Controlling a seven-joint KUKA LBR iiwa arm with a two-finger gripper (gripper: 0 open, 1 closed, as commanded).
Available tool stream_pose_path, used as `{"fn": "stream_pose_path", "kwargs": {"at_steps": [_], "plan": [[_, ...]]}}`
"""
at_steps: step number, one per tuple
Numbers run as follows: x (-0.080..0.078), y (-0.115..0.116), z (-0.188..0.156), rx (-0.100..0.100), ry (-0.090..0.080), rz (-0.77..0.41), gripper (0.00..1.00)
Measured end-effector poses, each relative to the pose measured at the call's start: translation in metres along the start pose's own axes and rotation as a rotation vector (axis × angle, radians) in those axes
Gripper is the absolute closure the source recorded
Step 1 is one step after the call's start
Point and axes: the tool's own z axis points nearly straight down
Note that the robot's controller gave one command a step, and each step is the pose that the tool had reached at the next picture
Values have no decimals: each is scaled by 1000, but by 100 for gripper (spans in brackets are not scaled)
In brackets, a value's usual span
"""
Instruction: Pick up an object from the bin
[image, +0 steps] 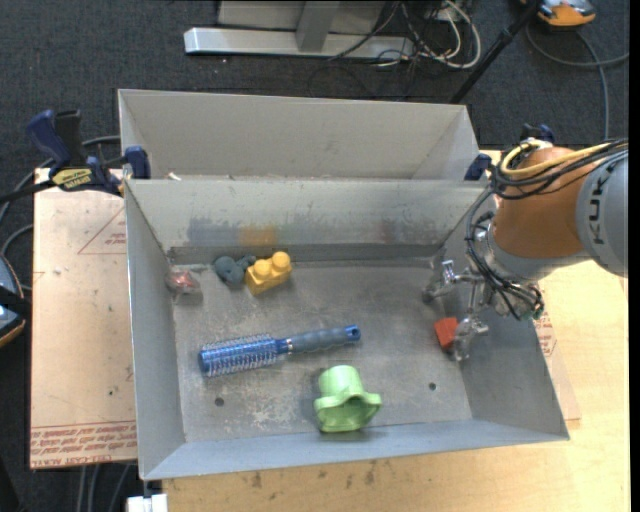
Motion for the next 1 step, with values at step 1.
{"fn": "stream_pose_path", "kwargs": {"at_steps": [1], "plan": [[-1,0,-1,0,0,1,0]]}}
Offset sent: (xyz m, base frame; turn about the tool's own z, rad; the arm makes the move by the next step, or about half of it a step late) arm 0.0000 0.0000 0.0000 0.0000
